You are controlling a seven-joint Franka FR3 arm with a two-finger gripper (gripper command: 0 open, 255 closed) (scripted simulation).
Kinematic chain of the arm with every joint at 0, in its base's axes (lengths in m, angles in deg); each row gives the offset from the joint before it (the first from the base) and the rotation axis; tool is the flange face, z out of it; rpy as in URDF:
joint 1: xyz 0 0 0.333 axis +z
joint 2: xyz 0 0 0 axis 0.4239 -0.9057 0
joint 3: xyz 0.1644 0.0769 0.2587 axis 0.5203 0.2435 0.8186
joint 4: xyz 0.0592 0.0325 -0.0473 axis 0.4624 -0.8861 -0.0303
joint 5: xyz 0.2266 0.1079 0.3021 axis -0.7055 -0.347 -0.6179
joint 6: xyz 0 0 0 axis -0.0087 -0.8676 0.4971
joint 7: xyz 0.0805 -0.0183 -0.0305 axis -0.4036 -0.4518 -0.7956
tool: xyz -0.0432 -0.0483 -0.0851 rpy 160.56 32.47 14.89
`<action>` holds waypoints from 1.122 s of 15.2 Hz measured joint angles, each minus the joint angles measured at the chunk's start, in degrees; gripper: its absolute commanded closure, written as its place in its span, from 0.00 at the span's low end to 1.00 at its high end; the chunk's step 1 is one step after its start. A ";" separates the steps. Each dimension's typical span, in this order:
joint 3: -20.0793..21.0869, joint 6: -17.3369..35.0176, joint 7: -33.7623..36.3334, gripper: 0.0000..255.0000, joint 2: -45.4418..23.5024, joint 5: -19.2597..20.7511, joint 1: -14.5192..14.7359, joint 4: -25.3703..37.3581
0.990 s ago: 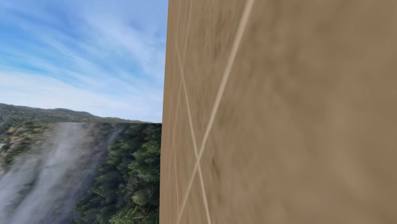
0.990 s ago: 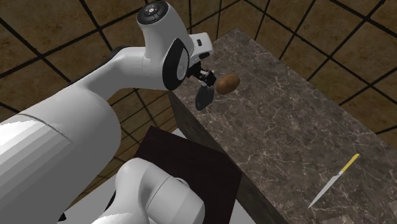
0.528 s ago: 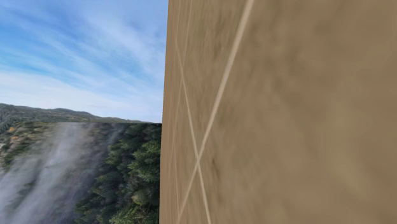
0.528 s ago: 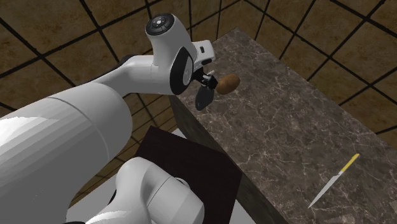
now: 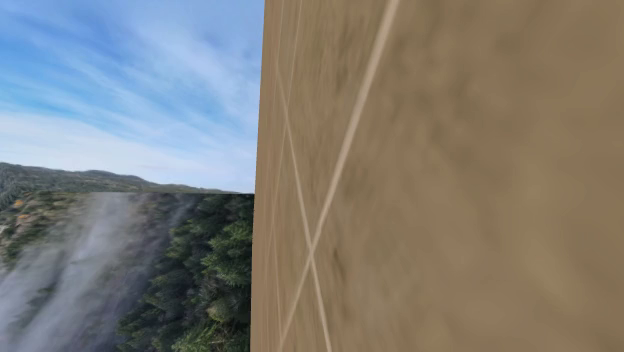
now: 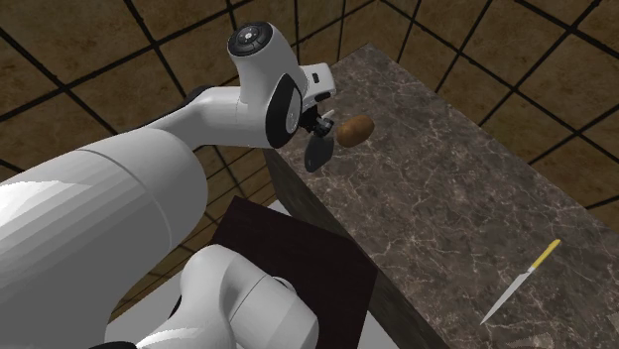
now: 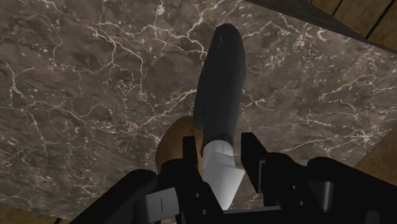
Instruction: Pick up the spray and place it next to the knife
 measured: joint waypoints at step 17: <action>-1.84 -7.10 -1.93 1.00 3.06 -0.60 0.77 4.15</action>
